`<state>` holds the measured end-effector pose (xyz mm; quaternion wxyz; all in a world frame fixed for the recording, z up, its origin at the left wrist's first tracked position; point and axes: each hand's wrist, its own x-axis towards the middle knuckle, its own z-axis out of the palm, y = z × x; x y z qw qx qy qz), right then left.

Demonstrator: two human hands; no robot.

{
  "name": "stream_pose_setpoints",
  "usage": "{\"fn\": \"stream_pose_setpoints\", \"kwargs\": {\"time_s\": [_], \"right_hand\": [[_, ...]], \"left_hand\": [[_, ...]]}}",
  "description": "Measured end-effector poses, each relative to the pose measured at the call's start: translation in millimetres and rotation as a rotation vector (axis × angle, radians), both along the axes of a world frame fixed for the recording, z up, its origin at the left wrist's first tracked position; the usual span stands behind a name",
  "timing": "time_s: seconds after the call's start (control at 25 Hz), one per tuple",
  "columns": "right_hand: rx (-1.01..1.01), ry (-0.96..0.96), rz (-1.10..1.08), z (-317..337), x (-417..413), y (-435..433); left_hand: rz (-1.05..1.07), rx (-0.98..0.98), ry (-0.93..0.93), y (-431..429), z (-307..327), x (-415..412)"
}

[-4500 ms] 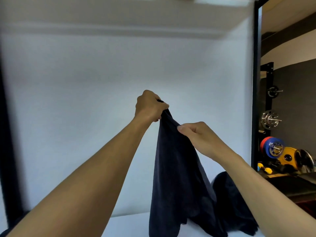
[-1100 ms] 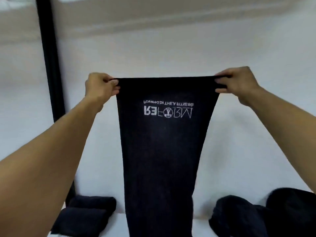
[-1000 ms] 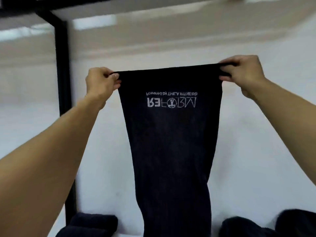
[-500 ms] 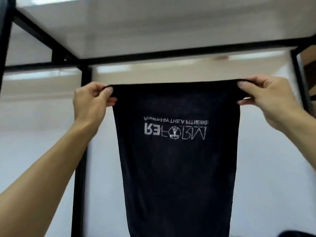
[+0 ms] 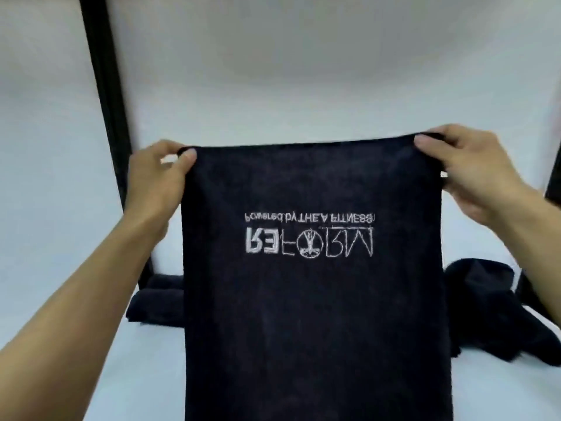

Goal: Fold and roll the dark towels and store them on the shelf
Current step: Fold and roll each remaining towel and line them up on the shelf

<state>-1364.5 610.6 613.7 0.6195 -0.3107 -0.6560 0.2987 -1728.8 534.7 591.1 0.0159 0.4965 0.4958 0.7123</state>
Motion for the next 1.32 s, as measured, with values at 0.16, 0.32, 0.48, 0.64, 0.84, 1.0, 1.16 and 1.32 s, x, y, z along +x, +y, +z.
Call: {"fn": "stream_pose_setpoints", "kwargs": {"time_s": [0.16,0.32,0.48,0.64,0.84,1.0,1.16,1.32], "right_hand": [[-0.336,-0.238,-0.173,-161.8,-26.6,76.2],[-0.596,-0.522,-0.195,-303.6,-42.5,117.3],[-0.475,-0.576,-0.293,-333.9,-40.6,121.8],[-0.353,-0.538,-0.301,-333.3,-35.9,112.8],[-0.405,-0.668,-0.327,-327.5,-24.2,111.9],[-0.532,-0.851,-0.302,-319.3,-25.7,115.2],[-0.638,-0.704,-0.15,-311.4,-26.3,117.4],[-0.716,-0.595,0.026,-294.1,-17.2,109.4]], "left_hand": [[0.051,-0.597,-0.049,74.2,-154.7,-16.6],[0.012,-0.918,-0.096,106.3,-274.2,-7.5],[0.071,-0.862,0.059,115.0,-296.6,-6.5],[0.034,-0.815,0.204,100.5,-286.7,-4.5],[0.071,-0.83,0.163,93.7,-286.1,-0.7],[-0.049,-0.941,0.15,106.4,-287.4,-3.6],[-0.186,-0.979,0.2,110.6,-285.3,-6.0],[-0.329,-1.027,0.074,109.3,-279.8,-14.9]]}}
